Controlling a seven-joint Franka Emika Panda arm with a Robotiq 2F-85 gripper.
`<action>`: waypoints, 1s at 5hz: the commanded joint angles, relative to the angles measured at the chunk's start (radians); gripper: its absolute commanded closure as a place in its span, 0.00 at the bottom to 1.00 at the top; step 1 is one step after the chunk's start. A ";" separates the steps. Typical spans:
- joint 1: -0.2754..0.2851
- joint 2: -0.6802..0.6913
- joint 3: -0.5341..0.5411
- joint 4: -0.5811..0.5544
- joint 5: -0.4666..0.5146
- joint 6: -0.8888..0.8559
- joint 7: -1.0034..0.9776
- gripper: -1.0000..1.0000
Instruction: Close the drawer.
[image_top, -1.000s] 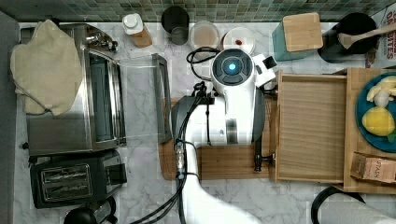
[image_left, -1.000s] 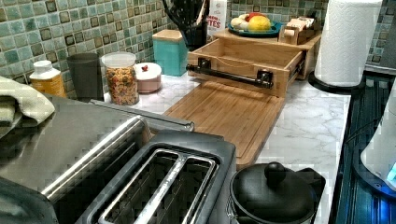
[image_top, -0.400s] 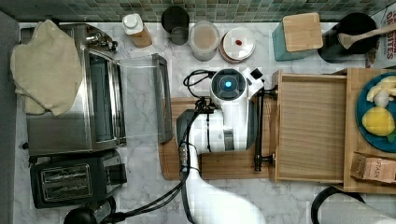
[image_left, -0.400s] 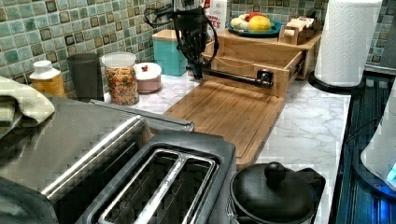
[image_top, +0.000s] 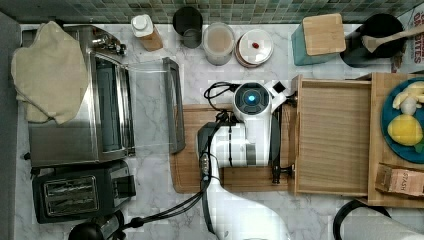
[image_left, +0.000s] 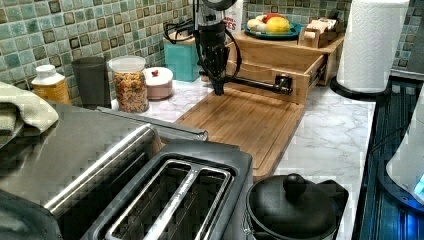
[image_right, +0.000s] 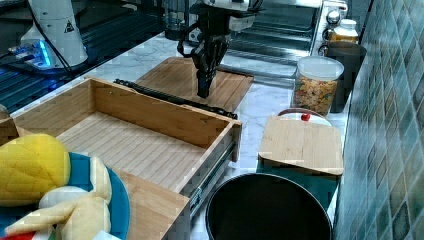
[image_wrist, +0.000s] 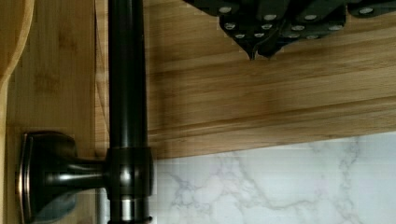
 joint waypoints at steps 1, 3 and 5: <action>-0.065 -0.012 -0.089 0.018 -0.048 -0.003 -0.063 1.00; -0.100 -0.013 -0.157 0.006 -0.070 0.061 -0.130 1.00; -0.148 -0.025 -0.269 0.013 -0.080 0.109 -0.255 1.00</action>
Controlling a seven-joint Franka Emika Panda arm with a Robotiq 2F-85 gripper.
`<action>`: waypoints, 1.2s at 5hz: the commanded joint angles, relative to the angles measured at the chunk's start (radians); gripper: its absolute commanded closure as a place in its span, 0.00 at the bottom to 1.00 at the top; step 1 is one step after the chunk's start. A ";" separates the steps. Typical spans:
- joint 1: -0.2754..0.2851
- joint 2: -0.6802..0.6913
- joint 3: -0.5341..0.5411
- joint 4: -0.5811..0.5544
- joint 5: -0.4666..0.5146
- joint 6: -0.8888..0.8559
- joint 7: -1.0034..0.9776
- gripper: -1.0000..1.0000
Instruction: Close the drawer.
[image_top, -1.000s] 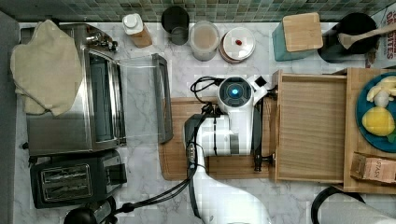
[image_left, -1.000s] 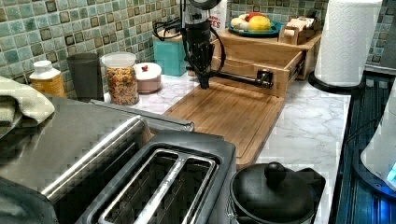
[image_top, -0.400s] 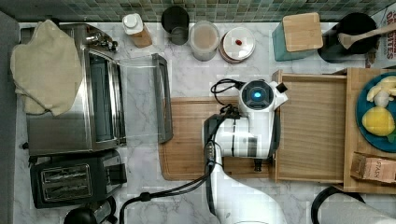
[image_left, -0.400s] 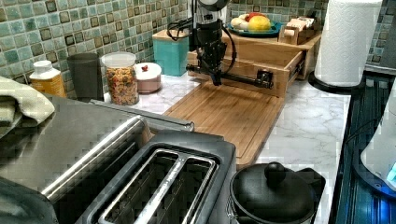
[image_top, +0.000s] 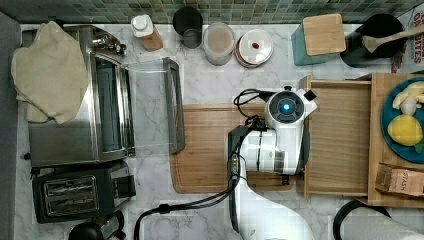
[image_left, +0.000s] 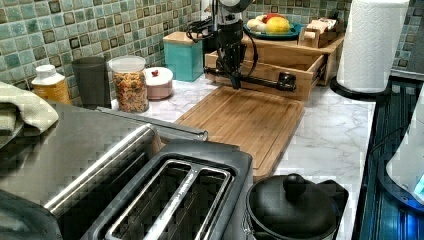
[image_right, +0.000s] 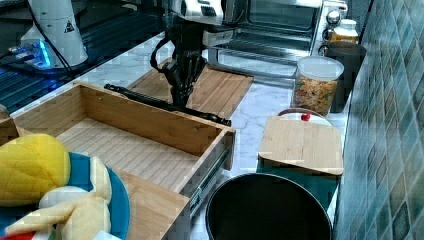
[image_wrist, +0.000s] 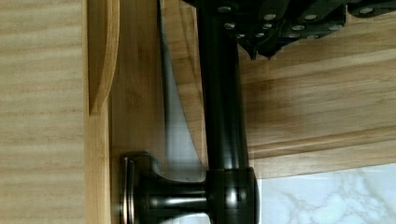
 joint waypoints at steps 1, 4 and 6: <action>-0.245 -0.013 -0.107 0.128 -0.073 0.008 -0.226 1.00; -0.329 0.043 -0.187 0.238 -0.001 0.038 -0.345 1.00; -0.339 0.070 -0.220 0.314 -0.066 0.013 -0.317 1.00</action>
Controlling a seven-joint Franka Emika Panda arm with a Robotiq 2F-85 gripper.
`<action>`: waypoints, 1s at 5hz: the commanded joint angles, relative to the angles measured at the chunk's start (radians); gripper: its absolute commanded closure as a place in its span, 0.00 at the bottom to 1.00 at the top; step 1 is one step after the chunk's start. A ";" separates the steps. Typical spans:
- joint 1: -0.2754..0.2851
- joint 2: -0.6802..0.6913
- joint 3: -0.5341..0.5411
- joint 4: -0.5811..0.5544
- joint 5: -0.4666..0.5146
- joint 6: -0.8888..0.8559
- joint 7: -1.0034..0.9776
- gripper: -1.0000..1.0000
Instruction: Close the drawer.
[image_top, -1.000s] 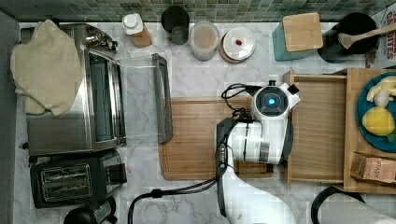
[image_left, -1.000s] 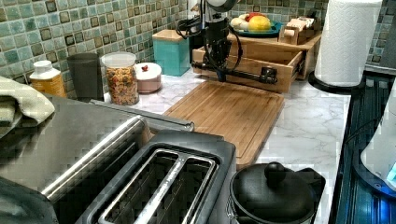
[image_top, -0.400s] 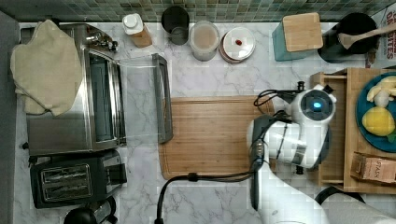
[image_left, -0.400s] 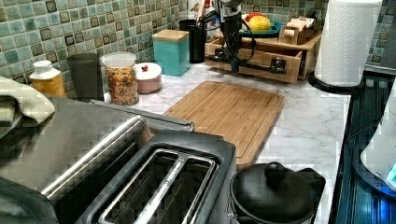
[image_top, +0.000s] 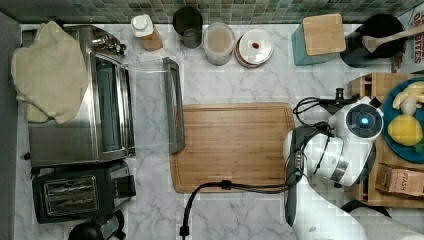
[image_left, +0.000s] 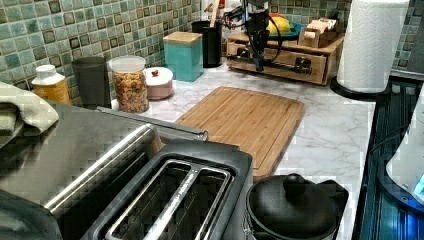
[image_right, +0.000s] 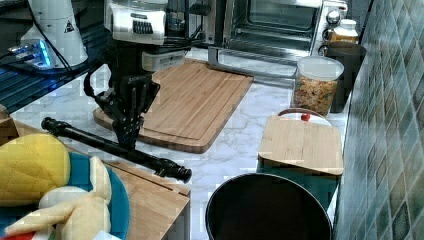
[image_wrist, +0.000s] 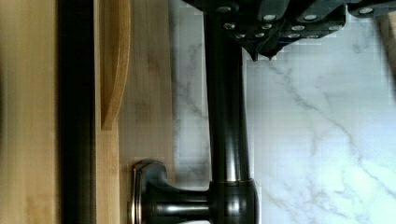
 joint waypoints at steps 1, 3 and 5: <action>-0.122 0.019 -0.188 0.265 -0.077 -0.048 -0.032 1.00; -0.113 0.023 -0.200 0.316 -0.095 -0.105 -0.033 1.00; -0.112 0.023 -0.200 0.316 -0.094 -0.105 -0.033 1.00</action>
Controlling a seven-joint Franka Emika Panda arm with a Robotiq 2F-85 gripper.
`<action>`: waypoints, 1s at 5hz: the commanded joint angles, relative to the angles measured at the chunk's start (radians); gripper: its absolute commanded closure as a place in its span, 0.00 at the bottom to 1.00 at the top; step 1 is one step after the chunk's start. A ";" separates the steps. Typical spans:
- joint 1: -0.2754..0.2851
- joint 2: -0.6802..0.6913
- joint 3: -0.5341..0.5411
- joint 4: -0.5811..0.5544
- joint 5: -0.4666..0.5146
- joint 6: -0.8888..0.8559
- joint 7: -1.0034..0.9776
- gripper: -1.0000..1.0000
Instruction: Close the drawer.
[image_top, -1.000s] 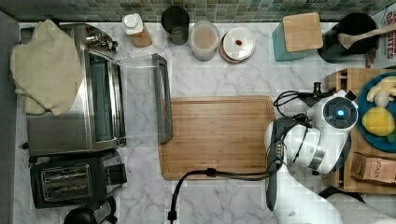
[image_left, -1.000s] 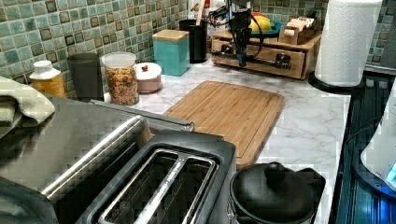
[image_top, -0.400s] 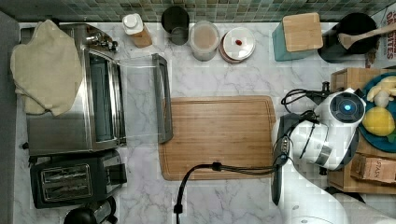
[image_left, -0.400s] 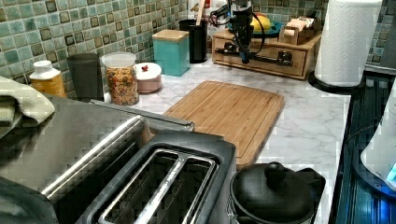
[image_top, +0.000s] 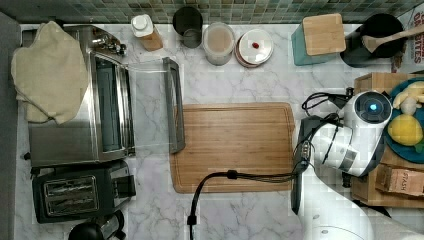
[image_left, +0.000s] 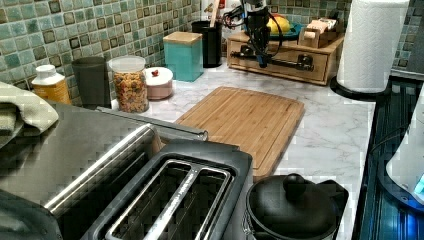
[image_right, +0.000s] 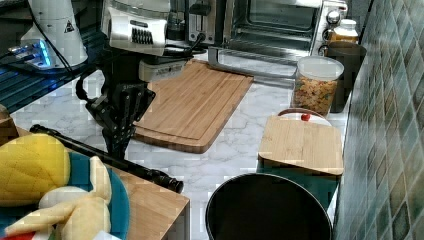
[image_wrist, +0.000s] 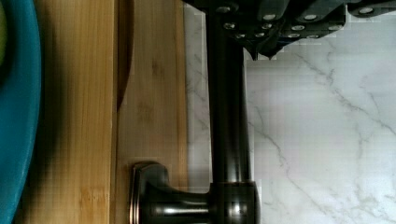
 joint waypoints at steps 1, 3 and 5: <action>-0.130 -0.044 -0.165 0.200 -0.072 -0.001 -0.034 1.00; -0.121 -0.043 -0.175 0.199 -0.066 0.000 -0.037 1.00; -0.116 -0.042 -0.181 0.199 -0.063 0.001 -0.039 1.00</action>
